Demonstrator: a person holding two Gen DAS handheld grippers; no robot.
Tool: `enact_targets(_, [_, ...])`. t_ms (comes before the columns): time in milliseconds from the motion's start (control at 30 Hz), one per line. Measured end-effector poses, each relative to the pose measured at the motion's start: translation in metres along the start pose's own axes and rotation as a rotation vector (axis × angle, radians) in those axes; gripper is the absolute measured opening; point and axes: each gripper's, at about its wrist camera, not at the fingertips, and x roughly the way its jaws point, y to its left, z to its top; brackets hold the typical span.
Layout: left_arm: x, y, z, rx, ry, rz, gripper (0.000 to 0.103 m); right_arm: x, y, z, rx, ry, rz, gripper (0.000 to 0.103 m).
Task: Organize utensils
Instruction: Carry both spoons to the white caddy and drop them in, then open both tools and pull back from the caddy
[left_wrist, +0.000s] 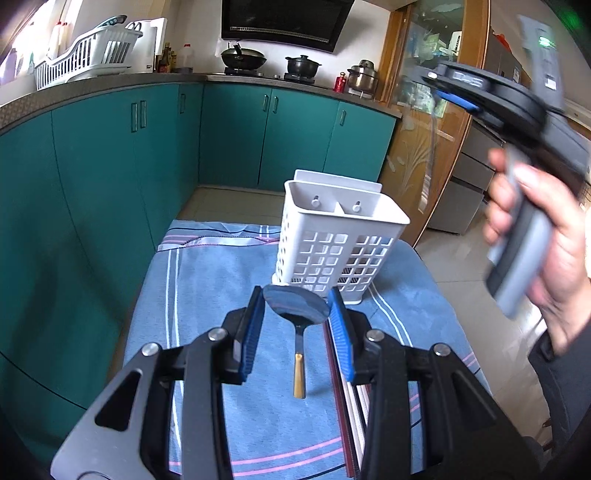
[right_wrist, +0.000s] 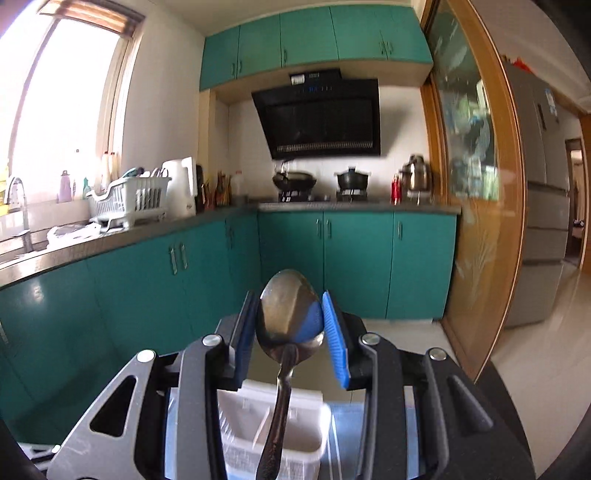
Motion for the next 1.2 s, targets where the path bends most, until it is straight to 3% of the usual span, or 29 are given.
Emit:
enact_targets(233, [0.003, 0.011, 0.000, -0.023, 0.009, 0.005, 0.035, 0.056, -0.003, -0.027, -0.031, 0.002, -0.114, 0.036])
enact_targets(400, [0.005, 0.017, 0.000, -0.032, 0.014, 0.010, 0.034, 0.058, -0.004, -0.062, -0.055, 0.015, -0.132, 0.036])
enact_targets(433, [0.005, 0.017, 0.000, -0.033, 0.013, 0.011, 0.034, 0.053, -0.005, -0.069, -0.048, 0.020, -0.124, 0.037])
enact_targets(467, [0.004, 0.017, 0.000, -0.032, 0.012, 0.013, 0.034, 0.049, -0.005, -0.073, -0.040, 0.019, -0.118, 0.044])
enact_targets(500, [0.004, 0.017, 0.000, -0.032, 0.011, 0.013, 0.034, 0.041, -0.007, -0.078, -0.026, 0.018, -0.109, 0.059])
enact_targets(533, [0.004, 0.016, 0.000, -0.032, 0.012, 0.013, 0.034, 0.032, -0.007, -0.083, -0.016, 0.007, -0.108, 0.064])
enact_targets(767, [0.003, 0.014, -0.003, -0.022, 0.005, 0.020, 0.034, -0.063, -0.028, -0.115, 0.101, -0.017, -0.077, 0.084])
enact_targets(900, [0.000, 0.008, -0.003, -0.013, 0.002, 0.020, 0.034, -0.128, -0.058, -0.153, 0.234, 0.015, -0.039, 0.088])
enact_targets(1033, [-0.011, -0.004, 0.003, 0.006, -0.019, 0.001, 0.034, -0.147, -0.081, -0.180, 0.423, 0.119, 0.003, 0.089])
enact_targets(1200, [-0.022, -0.026, 0.035, 0.018, -0.038, -0.031, 0.034, -0.154, -0.083, -0.180, 0.357, 0.053, -0.060, 0.089])
